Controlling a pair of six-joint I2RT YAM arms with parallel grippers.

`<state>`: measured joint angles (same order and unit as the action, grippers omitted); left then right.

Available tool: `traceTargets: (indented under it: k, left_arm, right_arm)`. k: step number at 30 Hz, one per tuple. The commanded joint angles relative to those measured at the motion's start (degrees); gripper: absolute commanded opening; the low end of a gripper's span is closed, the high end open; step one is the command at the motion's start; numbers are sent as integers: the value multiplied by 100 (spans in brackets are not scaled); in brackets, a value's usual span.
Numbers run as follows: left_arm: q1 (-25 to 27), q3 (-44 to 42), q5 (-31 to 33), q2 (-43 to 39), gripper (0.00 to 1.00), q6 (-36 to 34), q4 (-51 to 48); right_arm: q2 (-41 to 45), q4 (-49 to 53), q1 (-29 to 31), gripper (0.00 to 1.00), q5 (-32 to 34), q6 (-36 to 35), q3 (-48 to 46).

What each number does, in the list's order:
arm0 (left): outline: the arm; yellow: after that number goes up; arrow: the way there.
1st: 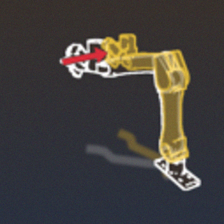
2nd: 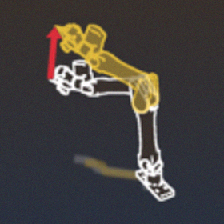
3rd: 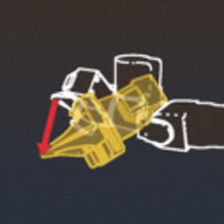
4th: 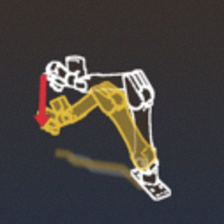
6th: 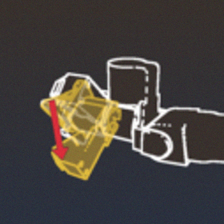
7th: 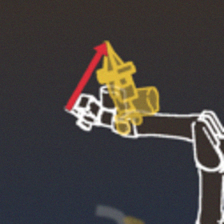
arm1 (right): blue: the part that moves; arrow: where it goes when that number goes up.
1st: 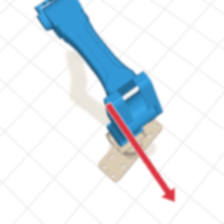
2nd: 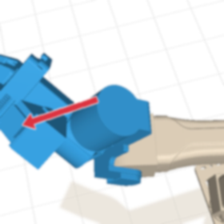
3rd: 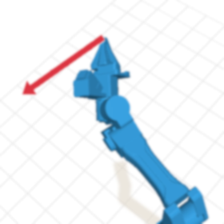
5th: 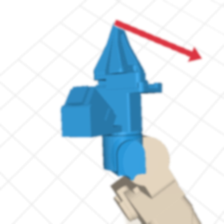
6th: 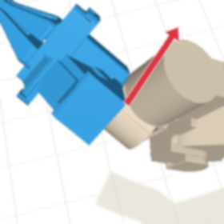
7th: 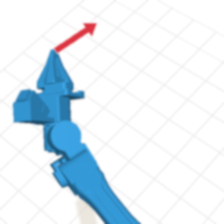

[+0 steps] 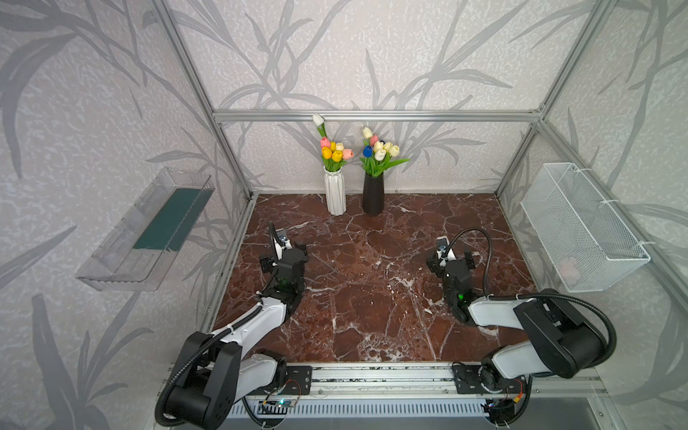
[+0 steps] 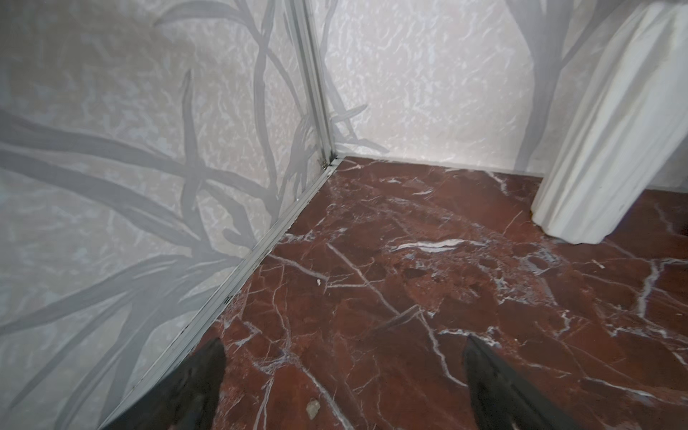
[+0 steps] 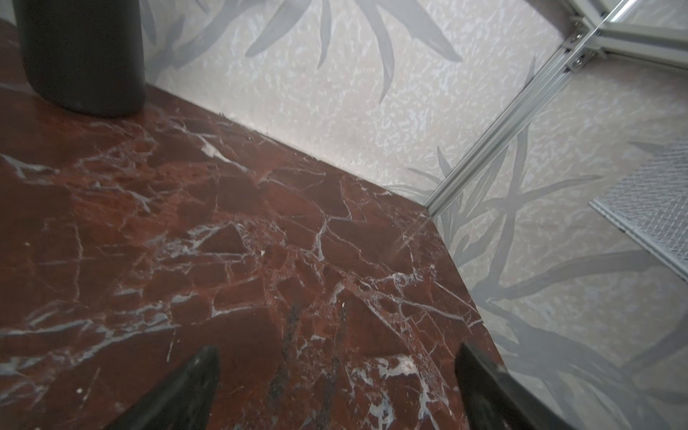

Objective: Arrange the flowers into the vase

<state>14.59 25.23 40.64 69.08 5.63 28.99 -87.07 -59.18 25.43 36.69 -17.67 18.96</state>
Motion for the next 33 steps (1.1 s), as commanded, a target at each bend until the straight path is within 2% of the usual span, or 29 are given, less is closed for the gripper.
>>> traceTargets:
  k: [1, 2, 3, 5, 7, 10, 12, 15, 16, 17, 18, 19, 21, 22, 23, 33]
  left_arm:
    - [-217, -70, 401, 448, 99, -251, 465]
    - [-264, -220, 345, 558, 99, -283, 851]
    - [-330, -457, -13, 636, 99, -359, 1330]
    - [-410, -894, -642, 847, 99, -572, 2502]
    - [-391, -1140, -730, 1053, 99, -789, 3294]
    - [-387, -1649, -1336, 1003, 99, -990, 4086]
    - [-413, -1861, -1799, 1191, 99, -1112, 4551]
    - [-544, -1430, -1955, 2042, 99, -1153, 4647]
    - [-757, -1401, -2289, 2410, 99, -1084, 5101]
    - [-839, -1345, -2036, 2556, 99, -905, 5162]
    - [-848, -1137, -1660, 2370, 99, -712, 4555]
    - [-905, -944, -1622, 2198, 99, -565, 3891]
    - [-1068, -488, -1789, 2183, 99, -456, 3008]
    - [-1285, -474, -2058, 2132, 99, -269, 2878]
    - [-1378, -436, -2064, 2077, 99, -134, 2696]
    - [-1397, -477, -2114, 2105, 99, -152, 2815]
  right_arm:
    - [-458, -1463, -372, 99, -315, 48, -251]
    - [-525, -1481, -528, 99, -399, 274, -278]
    - [-466, -1430, -661, 99, -602, 435, -317]
    - [-219, -947, -996, 99, -1510, 717, -370]
    - [-283, -1004, -1343, 99, -2334, 939, -441]
    - [-759, -1838, -1437, 99, -2371, 960, -578]
    - [-540, -1232, -1489, 99, -2474, 1071, -463]
    - [-454, -98, -1564, 99, -2650, 1111, 113]
    - [-393, 250, -1793, 99, -3031, 1304, 238]
    - [-365, 346, -1952, 99, -3299, 1420, 247]
    - [-384, 241, -2002, 99, -3392, 1431, 218]
    - [-386, 209, -1975, 99, -3336, 1409, 205]
    - [-395, 218, -1963, 99, -3350, 1390, 218]
    - [-381, 277, -1964, 99, -3373, 1378, 230]
    - [-391, 250, -1949, 99, -3377, 1351, 231]
    - [-380, 363, -2090, 99, -3810, 1394, 284]
